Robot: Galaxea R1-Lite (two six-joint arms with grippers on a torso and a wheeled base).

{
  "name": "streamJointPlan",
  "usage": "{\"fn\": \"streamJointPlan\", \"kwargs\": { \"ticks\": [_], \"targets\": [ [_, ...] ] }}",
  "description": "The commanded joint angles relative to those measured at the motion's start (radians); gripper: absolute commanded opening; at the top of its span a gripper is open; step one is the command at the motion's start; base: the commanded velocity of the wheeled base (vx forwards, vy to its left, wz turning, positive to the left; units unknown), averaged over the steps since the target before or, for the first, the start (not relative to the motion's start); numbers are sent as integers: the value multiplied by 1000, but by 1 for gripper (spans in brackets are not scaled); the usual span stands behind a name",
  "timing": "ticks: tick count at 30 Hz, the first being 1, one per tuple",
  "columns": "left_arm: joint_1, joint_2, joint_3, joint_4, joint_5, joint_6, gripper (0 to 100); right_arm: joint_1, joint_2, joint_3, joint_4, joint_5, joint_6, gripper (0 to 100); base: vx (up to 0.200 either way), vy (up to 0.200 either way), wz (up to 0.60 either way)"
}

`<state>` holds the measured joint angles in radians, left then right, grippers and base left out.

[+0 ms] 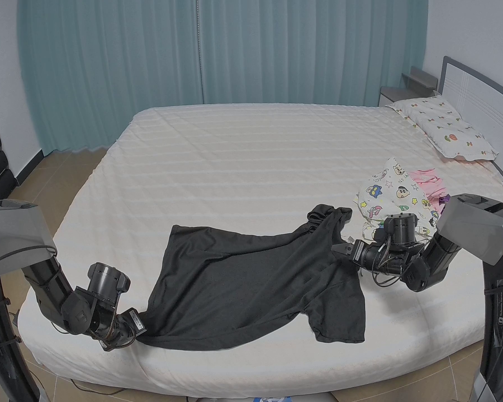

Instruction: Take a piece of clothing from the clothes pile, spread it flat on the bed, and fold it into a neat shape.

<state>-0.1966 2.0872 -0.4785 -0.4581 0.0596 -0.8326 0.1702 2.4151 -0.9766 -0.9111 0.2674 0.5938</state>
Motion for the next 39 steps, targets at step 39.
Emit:
{"fn": "streamJointPlan", "kwargs": {
  "ticks": [39],
  "targets": [
    [-1,-10,11,-4,-27,0,0,109,-134,432,-34,18,-45,100,0,0,0]
  ]
}}
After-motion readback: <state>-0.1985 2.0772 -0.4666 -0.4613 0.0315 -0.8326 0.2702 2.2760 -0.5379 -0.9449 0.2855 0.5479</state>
